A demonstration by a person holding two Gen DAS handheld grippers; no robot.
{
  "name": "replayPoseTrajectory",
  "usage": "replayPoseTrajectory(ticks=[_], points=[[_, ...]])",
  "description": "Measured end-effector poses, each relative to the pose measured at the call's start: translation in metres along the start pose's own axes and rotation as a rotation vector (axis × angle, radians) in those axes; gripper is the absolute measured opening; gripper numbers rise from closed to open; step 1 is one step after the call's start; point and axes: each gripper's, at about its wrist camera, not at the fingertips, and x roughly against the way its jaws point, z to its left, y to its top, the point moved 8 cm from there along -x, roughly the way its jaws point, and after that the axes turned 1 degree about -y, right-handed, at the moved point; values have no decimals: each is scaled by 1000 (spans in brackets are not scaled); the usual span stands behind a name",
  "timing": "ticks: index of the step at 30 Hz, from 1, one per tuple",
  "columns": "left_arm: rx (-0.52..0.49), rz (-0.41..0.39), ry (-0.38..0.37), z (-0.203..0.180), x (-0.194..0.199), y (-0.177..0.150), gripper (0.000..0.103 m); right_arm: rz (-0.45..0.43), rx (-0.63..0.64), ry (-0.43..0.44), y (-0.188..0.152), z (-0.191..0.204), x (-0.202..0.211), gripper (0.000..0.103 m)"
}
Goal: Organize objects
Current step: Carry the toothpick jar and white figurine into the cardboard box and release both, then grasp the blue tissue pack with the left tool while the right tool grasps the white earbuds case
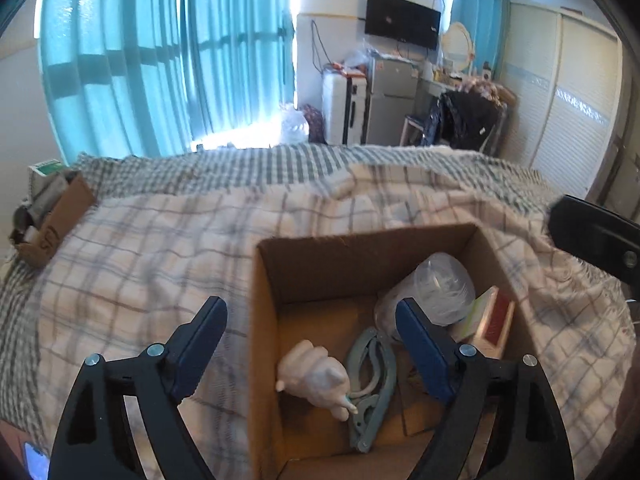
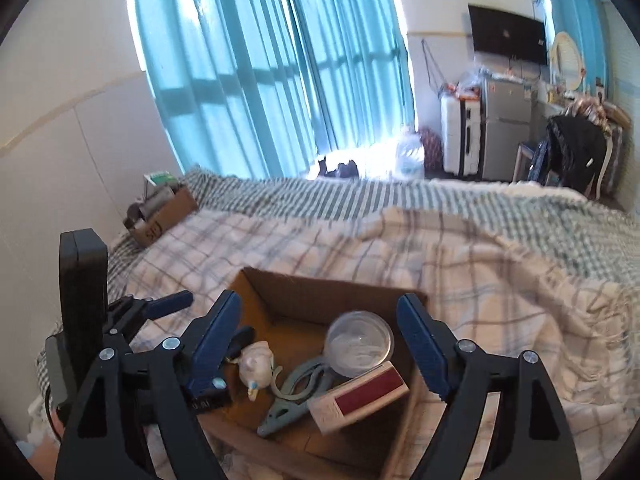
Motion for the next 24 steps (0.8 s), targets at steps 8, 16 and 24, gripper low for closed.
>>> replayPoseTrajectory(ticks=[8, 16, 24], points=[[21, -52, 55, 1, 77, 7, 102, -54, 79, -73, 9, 10, 97, 82], [35, -25, 88, -19, 118, -47, 103, -60, 218, -120, -38, 20, 161, 86], [79, 144, 91, -52, 79, -141, 103, 68, 174, -165, -132, -14, 133, 86]])
